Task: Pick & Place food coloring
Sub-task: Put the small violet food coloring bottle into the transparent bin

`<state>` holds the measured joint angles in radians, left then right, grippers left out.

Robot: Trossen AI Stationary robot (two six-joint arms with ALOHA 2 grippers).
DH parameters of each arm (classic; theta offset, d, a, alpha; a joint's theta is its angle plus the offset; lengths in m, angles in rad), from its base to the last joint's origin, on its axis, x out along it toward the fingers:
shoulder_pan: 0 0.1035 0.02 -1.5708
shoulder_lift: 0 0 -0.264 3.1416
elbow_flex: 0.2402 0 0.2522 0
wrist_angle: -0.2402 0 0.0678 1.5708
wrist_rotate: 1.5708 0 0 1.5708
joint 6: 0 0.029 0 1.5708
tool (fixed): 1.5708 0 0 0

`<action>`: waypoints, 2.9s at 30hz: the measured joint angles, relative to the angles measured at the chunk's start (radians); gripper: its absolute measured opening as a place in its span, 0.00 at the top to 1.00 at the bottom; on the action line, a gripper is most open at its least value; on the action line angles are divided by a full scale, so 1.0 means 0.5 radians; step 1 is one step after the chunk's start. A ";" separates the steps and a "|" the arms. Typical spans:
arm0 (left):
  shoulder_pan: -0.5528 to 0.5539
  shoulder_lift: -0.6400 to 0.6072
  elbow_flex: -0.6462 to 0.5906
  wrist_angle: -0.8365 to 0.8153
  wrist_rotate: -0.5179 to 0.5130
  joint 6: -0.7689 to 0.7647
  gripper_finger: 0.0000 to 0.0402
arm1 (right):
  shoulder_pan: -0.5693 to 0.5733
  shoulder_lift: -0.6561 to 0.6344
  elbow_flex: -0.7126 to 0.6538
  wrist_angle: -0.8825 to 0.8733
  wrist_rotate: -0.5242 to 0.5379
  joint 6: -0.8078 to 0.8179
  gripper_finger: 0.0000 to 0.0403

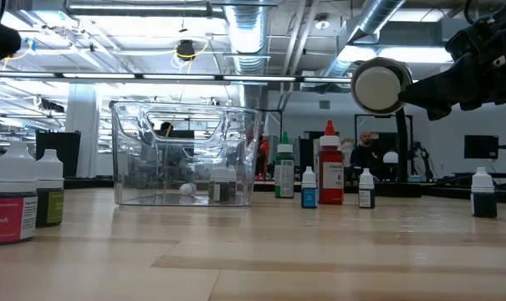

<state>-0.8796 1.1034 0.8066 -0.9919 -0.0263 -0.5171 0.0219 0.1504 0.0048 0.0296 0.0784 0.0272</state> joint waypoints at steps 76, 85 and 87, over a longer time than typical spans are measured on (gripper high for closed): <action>0.117 0.103 -0.164 0.734 -0.221 -0.378 0.84 | 0.000 0.000 0.001 0.000 0.000 -0.001 0.72; 0.261 -0.305 -0.164 0.744 -0.282 -0.495 0.84 | 0.000 0.000 0.000 0.000 0.000 0.000 0.72; 0.283 -0.378 -0.164 0.749 -0.324 -0.503 0.84 | 0.000 0.000 0.000 0.000 0.000 -0.001 0.72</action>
<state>-0.7383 0.9142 0.7246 -0.6175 -0.1886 -0.7687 0.0219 0.1505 0.0048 0.0296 0.0784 0.0269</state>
